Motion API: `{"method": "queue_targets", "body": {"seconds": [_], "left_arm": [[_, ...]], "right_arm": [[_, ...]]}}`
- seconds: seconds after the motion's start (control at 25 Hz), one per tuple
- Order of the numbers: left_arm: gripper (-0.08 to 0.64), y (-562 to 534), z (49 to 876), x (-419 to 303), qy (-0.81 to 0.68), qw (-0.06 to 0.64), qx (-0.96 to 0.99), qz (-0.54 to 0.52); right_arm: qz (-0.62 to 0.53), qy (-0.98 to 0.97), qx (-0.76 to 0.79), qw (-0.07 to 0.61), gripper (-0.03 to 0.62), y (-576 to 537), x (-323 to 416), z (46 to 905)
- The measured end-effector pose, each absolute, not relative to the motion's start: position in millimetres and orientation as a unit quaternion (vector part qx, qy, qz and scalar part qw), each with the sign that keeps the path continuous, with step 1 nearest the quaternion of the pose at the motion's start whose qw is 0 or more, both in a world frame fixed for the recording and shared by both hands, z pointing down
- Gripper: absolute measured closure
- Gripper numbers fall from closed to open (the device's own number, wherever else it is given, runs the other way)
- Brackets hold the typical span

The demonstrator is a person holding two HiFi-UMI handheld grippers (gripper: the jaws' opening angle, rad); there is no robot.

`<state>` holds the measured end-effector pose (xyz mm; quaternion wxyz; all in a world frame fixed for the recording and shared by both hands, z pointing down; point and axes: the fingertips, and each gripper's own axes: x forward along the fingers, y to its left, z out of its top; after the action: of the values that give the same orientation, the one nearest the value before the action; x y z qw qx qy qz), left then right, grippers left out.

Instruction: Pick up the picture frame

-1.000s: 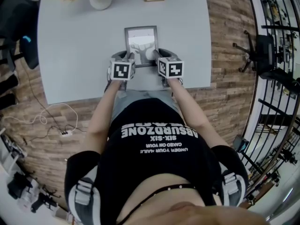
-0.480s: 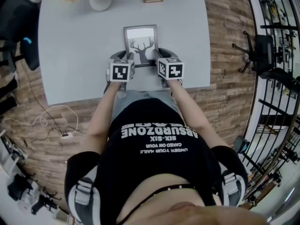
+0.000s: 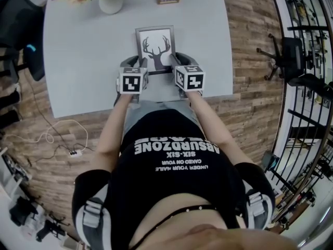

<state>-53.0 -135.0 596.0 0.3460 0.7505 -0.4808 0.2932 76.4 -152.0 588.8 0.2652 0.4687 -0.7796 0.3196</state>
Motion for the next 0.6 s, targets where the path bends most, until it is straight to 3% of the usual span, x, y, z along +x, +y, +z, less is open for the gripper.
{"method": "queue_targets", "body": {"seconds": [0.6], "left_arm": [[0.437, -129, 548, -52, -0.494, 0.306, 0.772, 0.259]], "right_arm": [[0.275, -0.798, 0.488, 0.223, 0.5, -143, 78, 534]]}}
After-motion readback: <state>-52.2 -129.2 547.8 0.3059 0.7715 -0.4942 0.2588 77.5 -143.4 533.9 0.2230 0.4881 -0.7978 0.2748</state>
